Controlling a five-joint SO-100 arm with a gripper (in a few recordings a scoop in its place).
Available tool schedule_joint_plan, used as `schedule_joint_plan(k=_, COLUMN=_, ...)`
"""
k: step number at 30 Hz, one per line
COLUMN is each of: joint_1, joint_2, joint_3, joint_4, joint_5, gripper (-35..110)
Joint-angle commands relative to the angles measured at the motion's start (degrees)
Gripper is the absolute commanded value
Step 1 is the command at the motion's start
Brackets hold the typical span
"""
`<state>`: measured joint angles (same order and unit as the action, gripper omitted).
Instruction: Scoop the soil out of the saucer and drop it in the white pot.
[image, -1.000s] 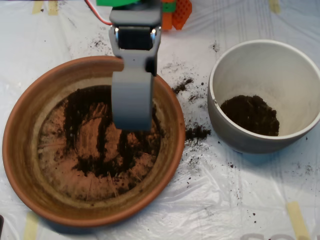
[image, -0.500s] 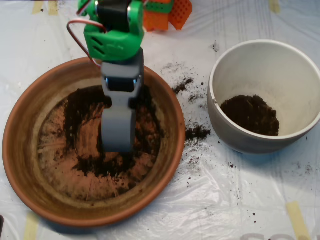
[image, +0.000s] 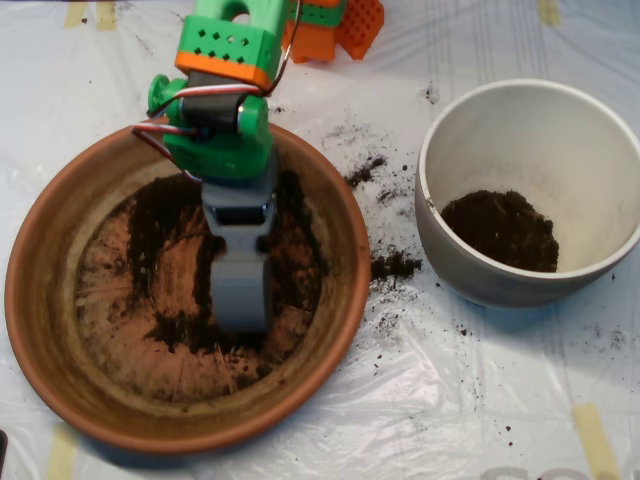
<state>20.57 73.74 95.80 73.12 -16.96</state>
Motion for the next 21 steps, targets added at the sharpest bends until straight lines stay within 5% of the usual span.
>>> schedule_joint_plan(k=1, joint_1=0.18, joint_2=-0.62, joint_3=-7.82, joint_4=2.64, joint_5=-1.76, gripper=60)
schedule_joint_plan(k=15, joint_1=0.70, joint_2=-9.05, joint_3=-15.73, joint_4=8.53, joint_5=-3.60, gripper=52)
schedule_joint_plan(k=21, joint_1=1.93, joint_2=-5.19, joint_3=-11.43, joint_4=6.33, joint_5=-4.04, gripper=37)
